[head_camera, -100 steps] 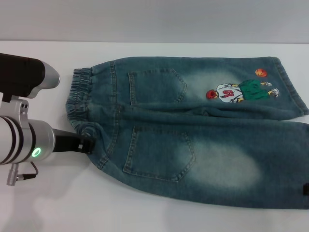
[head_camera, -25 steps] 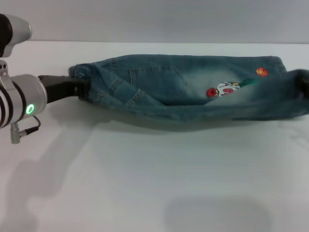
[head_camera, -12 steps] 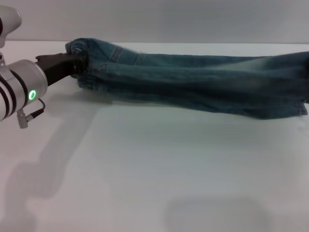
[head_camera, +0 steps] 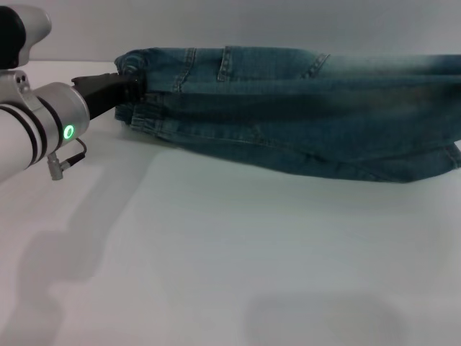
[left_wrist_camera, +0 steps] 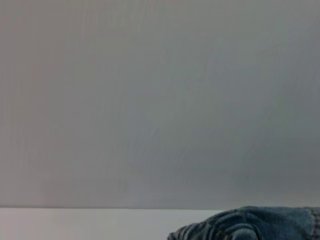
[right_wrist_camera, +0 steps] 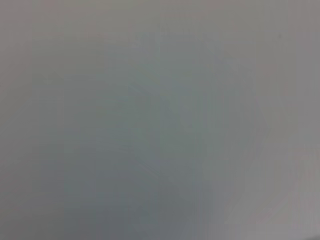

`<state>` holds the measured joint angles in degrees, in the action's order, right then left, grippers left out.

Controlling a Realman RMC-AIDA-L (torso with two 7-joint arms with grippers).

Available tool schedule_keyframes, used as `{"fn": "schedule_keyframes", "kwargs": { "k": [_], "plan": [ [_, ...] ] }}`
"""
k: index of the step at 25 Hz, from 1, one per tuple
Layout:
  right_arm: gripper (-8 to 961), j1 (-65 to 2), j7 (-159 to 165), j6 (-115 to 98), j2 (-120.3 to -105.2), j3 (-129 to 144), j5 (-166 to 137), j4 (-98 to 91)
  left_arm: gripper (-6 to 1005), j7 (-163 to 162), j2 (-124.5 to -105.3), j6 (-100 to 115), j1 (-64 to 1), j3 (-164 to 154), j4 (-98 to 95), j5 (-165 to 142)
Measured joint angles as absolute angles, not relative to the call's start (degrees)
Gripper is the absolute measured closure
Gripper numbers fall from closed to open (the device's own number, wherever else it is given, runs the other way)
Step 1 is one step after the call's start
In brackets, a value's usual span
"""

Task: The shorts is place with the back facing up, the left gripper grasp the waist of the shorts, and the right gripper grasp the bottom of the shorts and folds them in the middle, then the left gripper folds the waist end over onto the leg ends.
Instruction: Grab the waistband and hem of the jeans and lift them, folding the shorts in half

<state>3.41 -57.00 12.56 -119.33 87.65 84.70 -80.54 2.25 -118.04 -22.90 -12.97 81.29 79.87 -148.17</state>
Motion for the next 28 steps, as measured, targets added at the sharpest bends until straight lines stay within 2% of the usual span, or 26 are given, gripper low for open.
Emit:
{"fn": "schedule_keyframes", "kwargs": {
  "k": [10, 18, 20, 21, 26, 28],
  "plan": [
    [907, -0.27, -57.56, 9.83, -119.12, 87.29, 84.83, -76.72, 777, 2.09, -118.03, -19.85, -17.59, 81.27, 73.83, -148.13],
    [907, -11.98, -64.21, 9.27, -118.80, 79.23, 84.68, -60.72, 762, 1.55, -118.09, -7.26, -26.06, 80.89, 57.94, -148.08],
    [742, -13.96, -65.53, 9.71, -118.81, 77.62, 84.70, -58.52, 758, 1.58, -118.07, -5.50, -27.87, 80.86, 55.23, -148.07],
    [706, -14.51, -65.60, 9.78, -118.76, 77.36, 84.69, -58.20, 756, 1.63, -118.07, -5.24, -28.36, 80.90, 54.61, -148.06],
    [527, -14.66, -66.14, 10.53, -118.77, 77.33, 84.67, -59.75, 538, 1.90, -118.04, -5.42, -29.10, 81.26, 53.99, -148.05],
    [484, -14.24, -67.67, 11.67, -118.92, 78.00, 84.70, -60.78, 417, 1.96, -118.00, -6.17, -28.97, 81.44, 54.14, -148.07]
  ]
}}
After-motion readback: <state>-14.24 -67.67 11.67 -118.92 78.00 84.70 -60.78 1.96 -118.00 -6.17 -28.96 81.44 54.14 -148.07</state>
